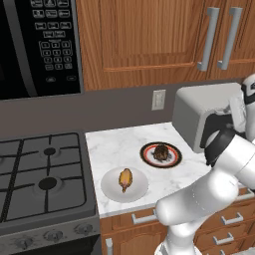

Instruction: Open the toaster oven door. Place the bread on the bottom rack in the toaster oven and place the chicken drumstick on the top rack.

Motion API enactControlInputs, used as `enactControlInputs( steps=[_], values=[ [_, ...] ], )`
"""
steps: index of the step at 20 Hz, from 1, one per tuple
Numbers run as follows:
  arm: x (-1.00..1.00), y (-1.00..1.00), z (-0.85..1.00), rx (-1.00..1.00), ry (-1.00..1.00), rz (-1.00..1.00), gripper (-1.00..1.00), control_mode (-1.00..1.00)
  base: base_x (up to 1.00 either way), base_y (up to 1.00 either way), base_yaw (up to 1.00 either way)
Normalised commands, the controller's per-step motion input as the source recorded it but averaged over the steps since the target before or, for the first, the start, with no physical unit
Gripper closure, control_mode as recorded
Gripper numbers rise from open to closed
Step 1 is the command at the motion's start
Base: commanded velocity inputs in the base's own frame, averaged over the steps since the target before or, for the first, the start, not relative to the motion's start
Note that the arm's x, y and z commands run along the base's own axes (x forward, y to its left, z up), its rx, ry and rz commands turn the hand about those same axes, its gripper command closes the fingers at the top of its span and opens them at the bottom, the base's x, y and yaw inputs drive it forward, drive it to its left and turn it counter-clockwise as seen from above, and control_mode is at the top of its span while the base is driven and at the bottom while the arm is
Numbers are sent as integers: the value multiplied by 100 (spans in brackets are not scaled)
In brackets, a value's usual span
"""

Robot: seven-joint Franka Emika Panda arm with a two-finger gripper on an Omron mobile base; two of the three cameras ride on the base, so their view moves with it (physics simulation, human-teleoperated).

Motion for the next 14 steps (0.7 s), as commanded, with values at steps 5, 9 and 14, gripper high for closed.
enactControlInputs(
  steps=[5,9,14],
  values=[
    [-29,0,-44,0,3,-2,-100,-100,0,0,0],
    [-9,1,-24,7,2,-1,-100,-100,0,0,0],
    [0,8,11,11,-1,0,-100,-100,0,0,0]
  ],
)
